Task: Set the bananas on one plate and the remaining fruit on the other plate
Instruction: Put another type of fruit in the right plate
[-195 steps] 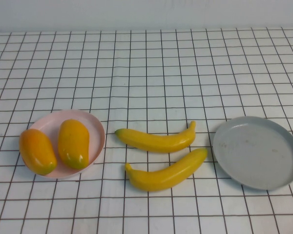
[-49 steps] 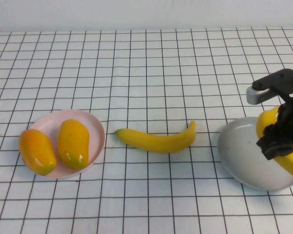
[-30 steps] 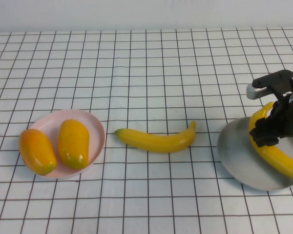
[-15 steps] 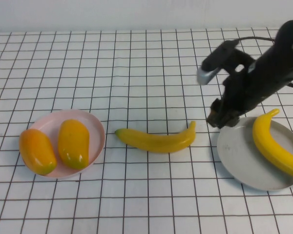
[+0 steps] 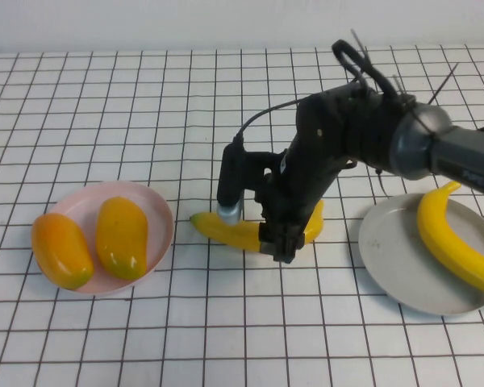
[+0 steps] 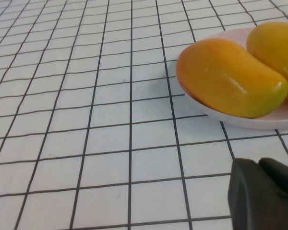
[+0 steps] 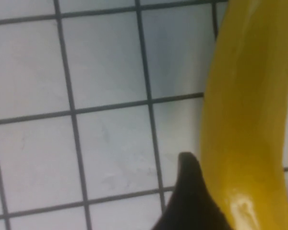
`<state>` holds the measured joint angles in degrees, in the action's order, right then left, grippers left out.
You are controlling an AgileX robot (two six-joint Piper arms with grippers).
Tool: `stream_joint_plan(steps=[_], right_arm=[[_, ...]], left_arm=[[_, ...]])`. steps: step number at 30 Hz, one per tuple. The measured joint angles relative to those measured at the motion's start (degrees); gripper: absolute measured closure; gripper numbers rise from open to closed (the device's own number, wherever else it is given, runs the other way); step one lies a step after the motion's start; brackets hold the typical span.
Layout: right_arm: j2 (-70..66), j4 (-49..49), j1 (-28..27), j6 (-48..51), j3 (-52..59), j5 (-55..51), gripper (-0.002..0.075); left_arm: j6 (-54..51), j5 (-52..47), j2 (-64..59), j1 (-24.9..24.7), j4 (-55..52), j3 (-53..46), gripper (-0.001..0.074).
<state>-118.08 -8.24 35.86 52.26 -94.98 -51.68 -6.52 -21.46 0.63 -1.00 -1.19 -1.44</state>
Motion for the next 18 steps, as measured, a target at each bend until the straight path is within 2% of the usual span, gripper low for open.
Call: stream_joint_plan(steps=[7,10,11,18], right_arm=[[-8.08,2.35,0.00,0.05,-7.98,-5.71,0.0319],[-8.61,2.35,0.00,-2.05,-9.83,-6.13,0.0379],[-8.61,2.58,0.00,-3.57,-10.58,-7.05,0.0414],[-6.77,5.31,-0.50,-21.27,-18.72,-17.07,0.0410]], left_arm=[[0.00,0.00,0.00,0.00,0.00,0.00,0.0739],[0.00,0.00,0.00,0.00,0.00,0.00,0.0739],[0.00,0.00,0.00,0.00,0.00,0.00,0.0739],[0.00,0.00,0.00,0.00,0.04,0.00,0.0739]])
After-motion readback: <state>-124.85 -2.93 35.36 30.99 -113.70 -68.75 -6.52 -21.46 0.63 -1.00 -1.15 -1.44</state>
